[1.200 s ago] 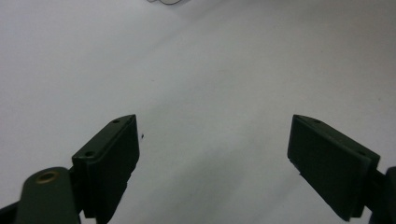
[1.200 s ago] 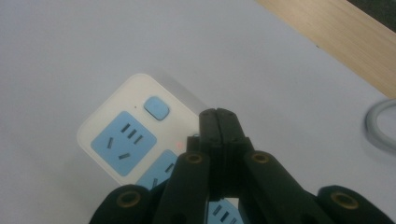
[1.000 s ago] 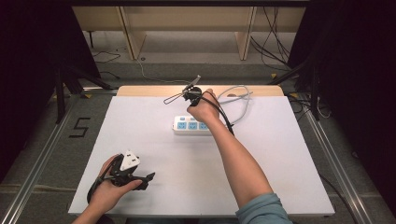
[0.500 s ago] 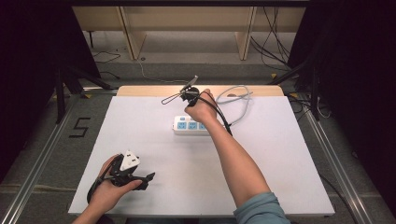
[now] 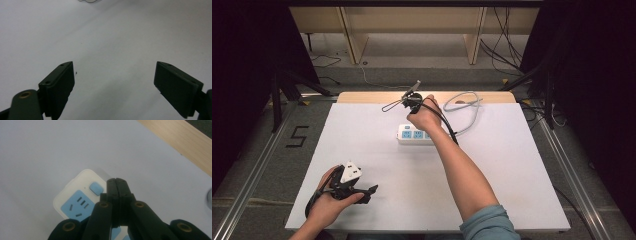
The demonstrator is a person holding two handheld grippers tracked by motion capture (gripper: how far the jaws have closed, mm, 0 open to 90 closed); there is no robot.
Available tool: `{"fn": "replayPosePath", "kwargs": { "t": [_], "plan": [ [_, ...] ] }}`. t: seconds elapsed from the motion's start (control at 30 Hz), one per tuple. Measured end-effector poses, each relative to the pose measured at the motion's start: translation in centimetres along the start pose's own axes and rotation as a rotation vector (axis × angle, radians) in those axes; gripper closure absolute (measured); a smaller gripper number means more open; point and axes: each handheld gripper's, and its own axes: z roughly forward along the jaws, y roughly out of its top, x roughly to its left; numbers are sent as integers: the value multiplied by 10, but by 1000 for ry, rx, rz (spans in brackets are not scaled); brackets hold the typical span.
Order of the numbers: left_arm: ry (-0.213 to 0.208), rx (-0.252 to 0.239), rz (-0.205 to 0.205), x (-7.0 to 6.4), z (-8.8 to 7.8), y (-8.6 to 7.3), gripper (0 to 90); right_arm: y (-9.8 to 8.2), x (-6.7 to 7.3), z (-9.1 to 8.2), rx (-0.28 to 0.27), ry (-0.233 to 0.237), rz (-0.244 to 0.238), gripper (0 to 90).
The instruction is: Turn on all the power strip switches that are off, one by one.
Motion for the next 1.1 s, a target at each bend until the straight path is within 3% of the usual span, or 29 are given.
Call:
{"fn": "replayPosePath", "kwargs": {
  "t": [1.1],
  "plan": [
    [0, 1, 5, 1, 0, 0, 167, 7, 11, 13, 18, 10, -7, 900]
  ]
}}
